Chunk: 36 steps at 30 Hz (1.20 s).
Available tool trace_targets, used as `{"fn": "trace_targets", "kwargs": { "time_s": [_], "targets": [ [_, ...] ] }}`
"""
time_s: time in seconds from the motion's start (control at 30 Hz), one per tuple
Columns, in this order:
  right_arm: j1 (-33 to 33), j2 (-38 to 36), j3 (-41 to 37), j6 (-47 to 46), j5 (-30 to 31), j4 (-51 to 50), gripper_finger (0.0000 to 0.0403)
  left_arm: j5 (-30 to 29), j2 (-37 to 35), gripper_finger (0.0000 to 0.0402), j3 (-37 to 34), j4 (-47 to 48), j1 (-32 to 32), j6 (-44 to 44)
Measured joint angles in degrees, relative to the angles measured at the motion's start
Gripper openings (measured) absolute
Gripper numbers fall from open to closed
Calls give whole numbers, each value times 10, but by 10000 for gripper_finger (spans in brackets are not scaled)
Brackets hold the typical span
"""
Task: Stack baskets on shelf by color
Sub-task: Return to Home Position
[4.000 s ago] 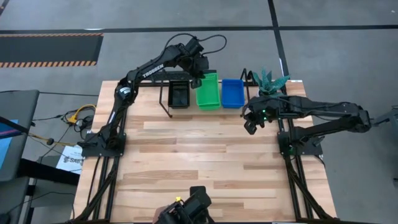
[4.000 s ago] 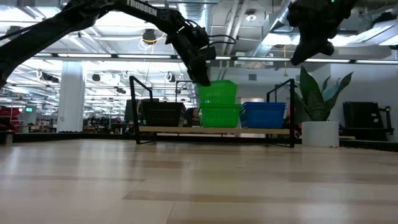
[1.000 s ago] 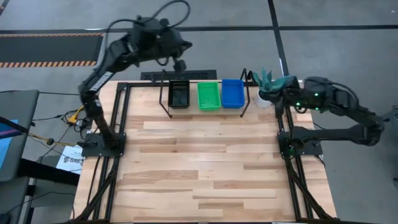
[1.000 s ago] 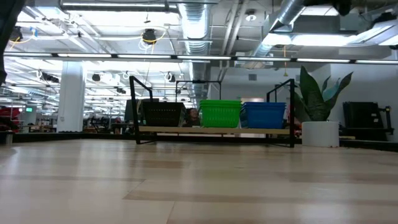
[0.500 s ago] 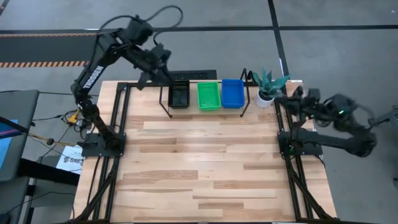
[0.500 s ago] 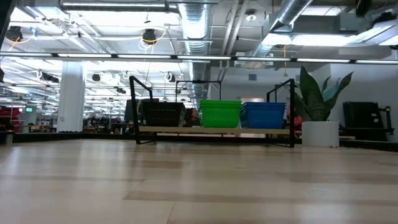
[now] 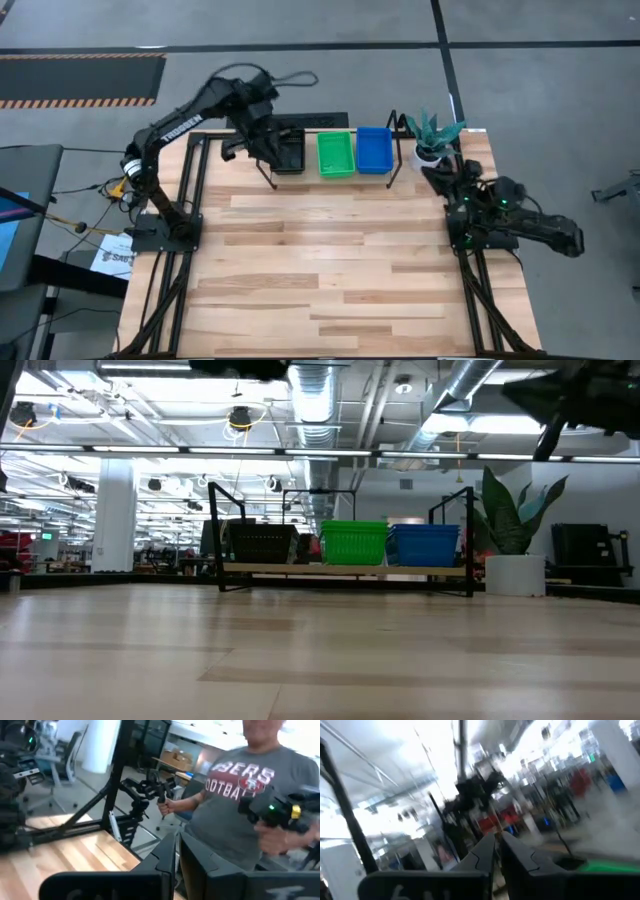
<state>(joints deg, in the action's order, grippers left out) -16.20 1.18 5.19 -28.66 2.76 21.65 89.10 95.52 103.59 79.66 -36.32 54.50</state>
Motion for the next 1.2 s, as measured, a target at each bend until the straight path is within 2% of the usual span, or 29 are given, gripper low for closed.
{"fn": "trace_targets", "kwargs": {
  "time_s": [0.1, 0.23, 0.37, 0.47, 0.57, 0.6, 0.7, 0.73, 0.83, 0.87, 0.97, 1.07, 1.13, 1.2],
  "targets": [
    [-15, -10, -19, 1, -6, 0, 53, 6, 1, 13, -56, -1, 15, 81],
    [-37, -10, -42, -8, -37, 15, 53, 8, 2, 13, -118, -24, 44, 111],
    [-66, -10, -47, -40, -44, -31, 53, 9, 2, 13, -167, -108, 78, 118],
    [-85, -10, -47, -44, -65, -41, 53, 9, 2, 13, -182, -202, 103, 23],
    [-104, -10, -47, -41, -116, -25, 53, 1, 2, 13, -159, -275, 113, -137],
    [-110, -10, -47, -42, -135, -22, 53, -30, 2, 13, -139, -282, 112, -186],
    [-122, -10, -47, -46, -180, -20, 53, -208, -6, 13, -70, -261, 108, -276],
    [-125, -10, -47, -46, -193, -21, 53, -247, -9, 13, -47, -269, 108, -292],
    [-128, -10, -48, -45, -221, -21, 53, -311, -33, 13, 29, -355, 110, -356],
    [-129, -10, -48, -46, -224, -21, 53, -365, -46, 13, 55, -382, 111, -385],
    [-128, -10, -48, -53, -224, -21, 53, -618, -96, 13, 123, -393, 129, -423],
    [-128, -10, -48, -62, -225, -21, 53, -848, -149, 13, 157, -392, 165, -424],
    [-128, -10, -48, -69, -225, -22, 53, -931, -183, 13, 164, -410, 196, -424],
    [-128, -10, -48, -74, -225, -18, 53, -955, -212, 13, 165, -412, 218, -423]
  ]
}}
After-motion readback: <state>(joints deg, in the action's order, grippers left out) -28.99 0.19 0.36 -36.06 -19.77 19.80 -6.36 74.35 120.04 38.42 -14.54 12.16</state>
